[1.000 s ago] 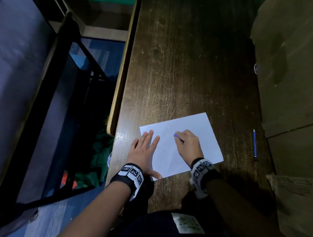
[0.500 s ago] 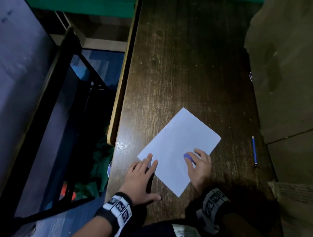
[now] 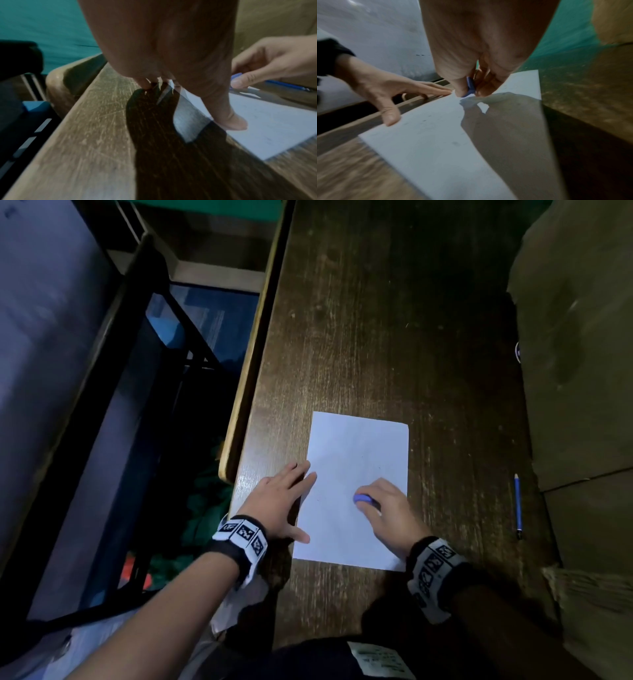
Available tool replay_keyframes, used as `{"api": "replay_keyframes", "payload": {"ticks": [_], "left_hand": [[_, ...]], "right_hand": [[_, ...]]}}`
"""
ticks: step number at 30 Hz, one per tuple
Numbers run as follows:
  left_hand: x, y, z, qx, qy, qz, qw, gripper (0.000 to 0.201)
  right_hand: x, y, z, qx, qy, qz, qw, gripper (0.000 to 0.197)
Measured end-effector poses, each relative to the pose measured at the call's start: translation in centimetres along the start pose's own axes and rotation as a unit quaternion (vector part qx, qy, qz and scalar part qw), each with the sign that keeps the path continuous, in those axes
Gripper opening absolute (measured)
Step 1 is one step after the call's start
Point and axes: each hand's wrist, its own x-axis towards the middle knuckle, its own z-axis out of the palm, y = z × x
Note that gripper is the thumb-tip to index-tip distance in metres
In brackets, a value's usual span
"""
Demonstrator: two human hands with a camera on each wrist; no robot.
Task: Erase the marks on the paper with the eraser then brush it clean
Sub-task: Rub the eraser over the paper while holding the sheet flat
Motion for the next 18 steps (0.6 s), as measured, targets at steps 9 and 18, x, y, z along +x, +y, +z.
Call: {"api": "replay_keyframes", "payload": {"ticks": [9,18], "left_hand": [[0.5,0.4,0.7,0.082,-0.027,0.0,0.996,0.153],[0.6,1.0,0.3,0.106,-0.045,-0.002,0.993,0.156]], "right_hand": [[4.5,-4.0,3.5,-0.022,0.049,-0.018,0.998,0.014],[2.0,-4.6,3.6,-0.077,-0.097,-0.136,0.983,0.015]]}}
